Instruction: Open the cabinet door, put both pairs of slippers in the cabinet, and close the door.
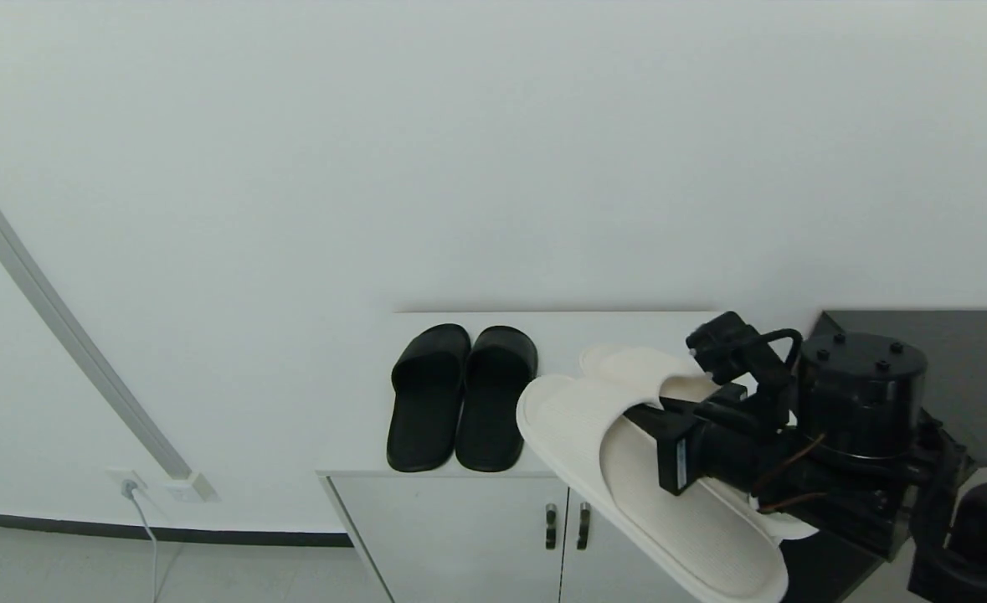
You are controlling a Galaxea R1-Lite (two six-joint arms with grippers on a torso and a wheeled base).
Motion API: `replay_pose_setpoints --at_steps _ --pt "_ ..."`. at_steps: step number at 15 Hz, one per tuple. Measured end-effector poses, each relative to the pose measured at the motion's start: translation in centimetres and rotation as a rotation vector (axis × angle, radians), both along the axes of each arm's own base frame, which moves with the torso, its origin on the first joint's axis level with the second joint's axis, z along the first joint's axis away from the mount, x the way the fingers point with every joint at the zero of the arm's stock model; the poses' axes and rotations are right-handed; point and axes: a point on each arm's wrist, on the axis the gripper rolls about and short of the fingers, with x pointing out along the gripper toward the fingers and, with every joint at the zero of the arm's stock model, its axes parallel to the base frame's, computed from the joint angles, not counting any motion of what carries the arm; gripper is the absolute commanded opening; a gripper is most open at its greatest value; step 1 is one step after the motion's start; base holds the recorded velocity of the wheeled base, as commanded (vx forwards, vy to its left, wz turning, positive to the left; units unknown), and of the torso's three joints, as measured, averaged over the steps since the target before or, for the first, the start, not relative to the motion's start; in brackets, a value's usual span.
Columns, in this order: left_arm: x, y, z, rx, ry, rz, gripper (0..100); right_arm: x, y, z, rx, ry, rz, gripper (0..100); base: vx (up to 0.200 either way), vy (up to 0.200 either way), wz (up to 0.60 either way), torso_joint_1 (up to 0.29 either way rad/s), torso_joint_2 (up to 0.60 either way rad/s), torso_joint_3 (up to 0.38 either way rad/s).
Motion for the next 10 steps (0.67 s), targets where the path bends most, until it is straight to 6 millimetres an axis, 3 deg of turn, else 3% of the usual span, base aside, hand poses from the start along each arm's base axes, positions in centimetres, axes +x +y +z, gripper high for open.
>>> replay_pose_setpoints --at_steps 4,8,10 --pt "0.0 0.0 0.0 -0.001 0.0 0.0 0 -2.2 -1.3 0.1 0.005 0.008 0.074 0 0.0 0.0 0.0 0.0 0.0 0.0" --pt "0.0 0.0 0.0 -0.001 0.0 0.0 0 -2.7 -1.6 -0.2 -0.003 0.018 0.097 0 0.0 0.0 0.0 0.0 0.0 0.0" --pt "0.0 0.0 0.0 -0.001 0.0 0.0 0 -2.8 -1.6 -0.3 -0.004 0.021 0.099 0 -0.2 0.0 0.0 0.002 0.0 0.0"
